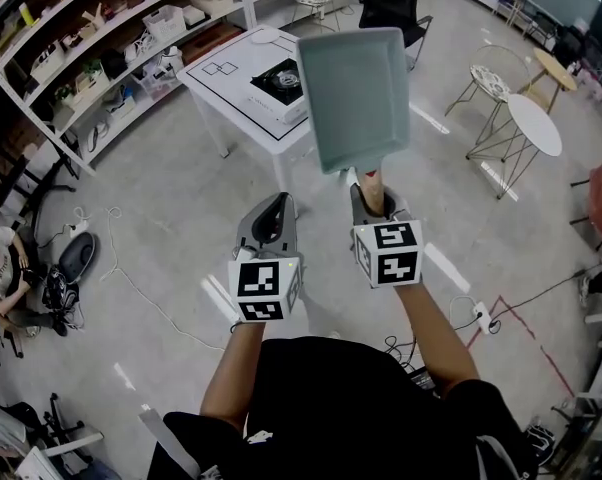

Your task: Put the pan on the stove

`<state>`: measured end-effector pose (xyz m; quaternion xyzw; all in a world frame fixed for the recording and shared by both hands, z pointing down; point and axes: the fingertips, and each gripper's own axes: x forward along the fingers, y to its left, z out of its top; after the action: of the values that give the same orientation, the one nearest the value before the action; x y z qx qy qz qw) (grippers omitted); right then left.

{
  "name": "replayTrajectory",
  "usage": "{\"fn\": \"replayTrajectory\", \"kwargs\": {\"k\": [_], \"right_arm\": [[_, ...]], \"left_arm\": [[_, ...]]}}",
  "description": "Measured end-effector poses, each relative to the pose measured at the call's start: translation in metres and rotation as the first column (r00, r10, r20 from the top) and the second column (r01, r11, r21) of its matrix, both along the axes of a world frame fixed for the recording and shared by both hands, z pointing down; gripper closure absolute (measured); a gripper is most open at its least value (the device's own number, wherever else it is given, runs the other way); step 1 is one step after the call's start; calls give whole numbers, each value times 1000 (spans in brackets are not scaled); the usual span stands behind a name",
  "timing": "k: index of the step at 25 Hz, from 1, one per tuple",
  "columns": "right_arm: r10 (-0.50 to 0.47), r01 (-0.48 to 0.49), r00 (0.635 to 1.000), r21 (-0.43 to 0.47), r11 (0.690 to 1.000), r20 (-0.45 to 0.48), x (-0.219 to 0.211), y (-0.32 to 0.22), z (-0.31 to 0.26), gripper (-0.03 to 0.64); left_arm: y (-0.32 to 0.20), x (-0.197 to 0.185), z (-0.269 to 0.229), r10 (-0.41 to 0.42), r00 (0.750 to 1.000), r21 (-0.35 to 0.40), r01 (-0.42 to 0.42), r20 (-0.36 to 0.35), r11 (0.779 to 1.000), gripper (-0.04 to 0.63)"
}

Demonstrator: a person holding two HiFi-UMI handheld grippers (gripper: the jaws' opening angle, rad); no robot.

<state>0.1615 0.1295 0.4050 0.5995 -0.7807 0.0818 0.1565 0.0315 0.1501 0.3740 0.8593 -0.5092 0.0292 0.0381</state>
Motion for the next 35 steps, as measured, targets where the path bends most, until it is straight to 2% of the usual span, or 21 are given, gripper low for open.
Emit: {"fn": "replayTrajectory", "kwargs": {"k": [16, 35], "right_arm": [[10, -10, 1000, -4, 1000, -3, -19, -111, -4, 571], [38, -39, 999, -28, 999, -28, -69, -215, -14, 571]], "left_arm": [[-114, -20, -3, 5, 1000, -5, -5, -11, 1000, 586], [-224, -70, -14, 40, 998, -20, -41, -37, 999, 586]]}}
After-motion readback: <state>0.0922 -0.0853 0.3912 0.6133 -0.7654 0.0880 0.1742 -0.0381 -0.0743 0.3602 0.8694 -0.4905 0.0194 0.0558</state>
